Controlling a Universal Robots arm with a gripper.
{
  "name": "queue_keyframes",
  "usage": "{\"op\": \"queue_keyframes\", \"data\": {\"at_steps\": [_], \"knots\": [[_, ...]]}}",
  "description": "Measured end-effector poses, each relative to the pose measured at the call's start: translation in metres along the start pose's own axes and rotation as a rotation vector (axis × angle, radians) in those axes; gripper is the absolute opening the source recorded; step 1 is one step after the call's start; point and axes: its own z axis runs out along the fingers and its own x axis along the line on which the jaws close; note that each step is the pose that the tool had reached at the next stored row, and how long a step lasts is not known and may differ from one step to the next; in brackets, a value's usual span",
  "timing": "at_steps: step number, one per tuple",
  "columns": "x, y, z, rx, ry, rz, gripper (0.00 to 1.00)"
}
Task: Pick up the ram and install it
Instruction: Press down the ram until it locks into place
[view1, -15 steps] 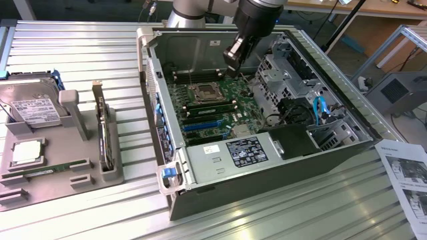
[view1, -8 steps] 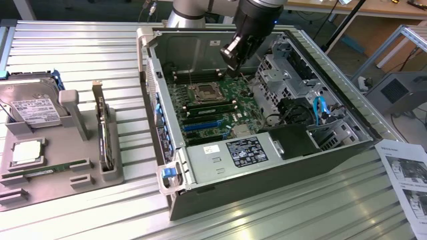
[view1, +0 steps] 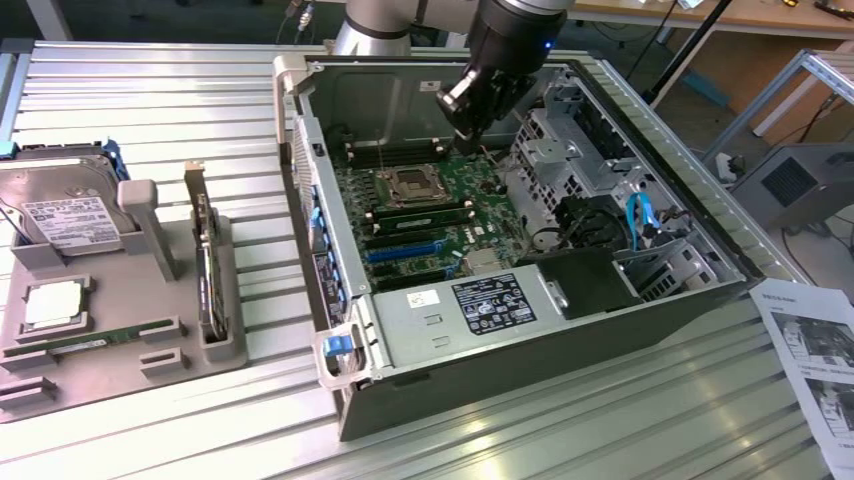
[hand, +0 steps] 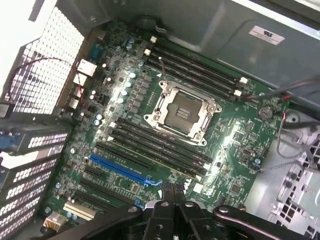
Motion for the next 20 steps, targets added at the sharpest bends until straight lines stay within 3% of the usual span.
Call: {"op": "queue_keyframes", "data": {"at_steps": [18,20], "knots": [[0.0000,0.0000,0.0002,0.0011,-0.0056,0.310,0.11],[0.0000,0.0000,0.0001,0.0011,-0.0058,0.316,0.11]]}}
